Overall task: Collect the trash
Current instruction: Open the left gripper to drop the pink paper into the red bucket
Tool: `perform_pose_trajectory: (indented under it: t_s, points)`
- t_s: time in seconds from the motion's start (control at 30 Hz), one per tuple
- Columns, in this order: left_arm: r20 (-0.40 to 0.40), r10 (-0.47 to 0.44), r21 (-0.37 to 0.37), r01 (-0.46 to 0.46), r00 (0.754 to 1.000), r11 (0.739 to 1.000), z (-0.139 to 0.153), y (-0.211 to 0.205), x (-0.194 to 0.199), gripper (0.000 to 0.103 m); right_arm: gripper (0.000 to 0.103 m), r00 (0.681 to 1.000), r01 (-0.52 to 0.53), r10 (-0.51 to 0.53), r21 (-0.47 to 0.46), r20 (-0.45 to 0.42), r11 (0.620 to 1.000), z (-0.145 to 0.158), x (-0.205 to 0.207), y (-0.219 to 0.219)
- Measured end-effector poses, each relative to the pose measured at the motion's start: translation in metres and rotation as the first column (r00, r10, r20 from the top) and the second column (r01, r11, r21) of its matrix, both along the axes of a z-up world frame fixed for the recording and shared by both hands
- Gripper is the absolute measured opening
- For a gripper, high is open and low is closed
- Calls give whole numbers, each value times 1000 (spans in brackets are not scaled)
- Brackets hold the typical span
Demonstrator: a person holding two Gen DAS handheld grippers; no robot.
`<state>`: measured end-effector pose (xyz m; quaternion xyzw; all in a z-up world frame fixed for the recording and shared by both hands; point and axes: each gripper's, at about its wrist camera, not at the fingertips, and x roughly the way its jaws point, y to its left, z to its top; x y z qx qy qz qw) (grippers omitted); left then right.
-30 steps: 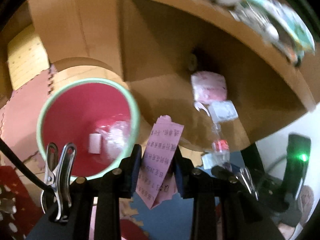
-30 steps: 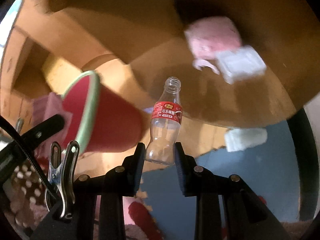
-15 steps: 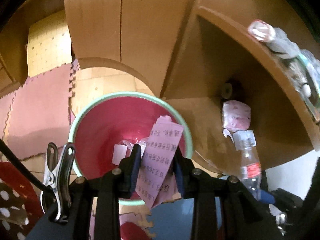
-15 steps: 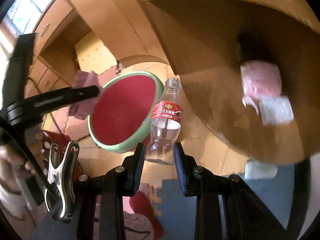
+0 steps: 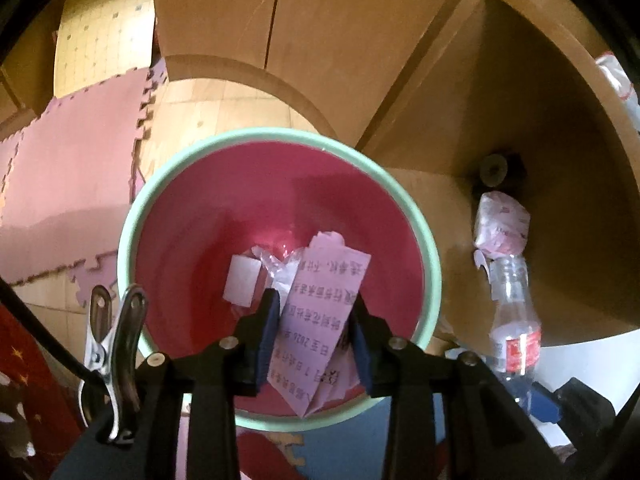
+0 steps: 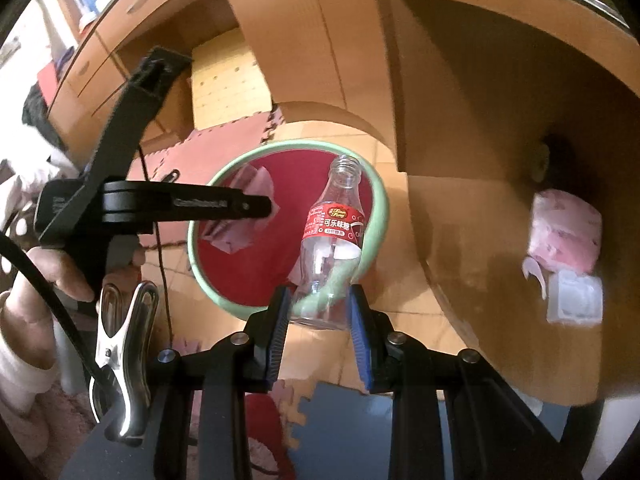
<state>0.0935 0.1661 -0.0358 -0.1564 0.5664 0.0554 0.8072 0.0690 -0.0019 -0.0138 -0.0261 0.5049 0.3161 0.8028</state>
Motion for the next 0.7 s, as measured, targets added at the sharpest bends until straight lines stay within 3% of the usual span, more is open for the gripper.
perform_pose_trajectory:
  t_s: [0.37, 0.7]
  points:
    - [-39, 37, 28, -36, 999, 999, -3, 3, 6, 53, 30, 999, -38, 38, 4, -17, 999, -11, 12, 20]
    - [-49, 101, 1, -101, 994, 995, -2, 15, 4, 54, 30, 999, -45, 45, -9, -25, 999, -18, 17, 26]
